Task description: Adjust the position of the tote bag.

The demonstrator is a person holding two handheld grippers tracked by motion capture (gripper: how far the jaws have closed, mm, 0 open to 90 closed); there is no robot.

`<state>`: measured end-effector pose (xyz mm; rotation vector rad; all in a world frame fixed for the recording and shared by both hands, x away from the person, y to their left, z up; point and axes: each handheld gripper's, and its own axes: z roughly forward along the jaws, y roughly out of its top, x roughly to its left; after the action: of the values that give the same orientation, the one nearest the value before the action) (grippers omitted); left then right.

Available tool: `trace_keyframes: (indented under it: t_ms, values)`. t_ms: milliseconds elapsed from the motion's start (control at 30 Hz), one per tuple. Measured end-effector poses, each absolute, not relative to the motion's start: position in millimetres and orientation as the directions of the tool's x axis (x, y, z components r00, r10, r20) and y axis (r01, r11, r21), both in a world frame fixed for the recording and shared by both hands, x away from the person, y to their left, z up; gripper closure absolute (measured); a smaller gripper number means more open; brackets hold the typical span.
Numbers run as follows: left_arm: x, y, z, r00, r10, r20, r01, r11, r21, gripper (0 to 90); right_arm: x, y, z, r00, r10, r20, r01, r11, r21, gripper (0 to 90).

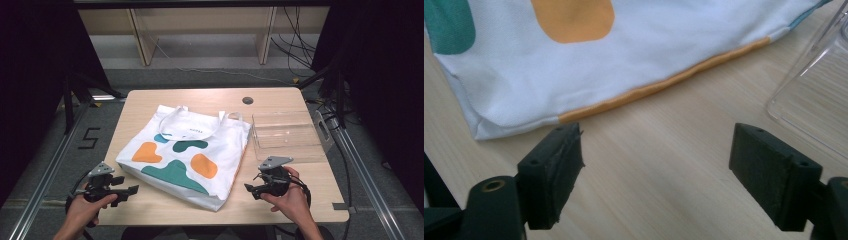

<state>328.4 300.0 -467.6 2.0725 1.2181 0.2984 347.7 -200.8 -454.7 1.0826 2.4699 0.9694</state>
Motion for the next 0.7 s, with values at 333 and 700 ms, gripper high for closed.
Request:
trace_keyframes:
  t_ms: [333,700]
  values:
    - [328,298,-468,0.548,0.825,-0.141,0.661,-0.324,0.676,38.0,346,-195,-452,-0.708,0.706,0.029,0.522,0.495,0.695,29.8]
    - [326,295,-470,0.619,0.780,-0.096,0.582,-0.373,0.722,75.2,341,-178,-451,-0.765,0.643,0.040,0.471,0.516,0.715,35.3]
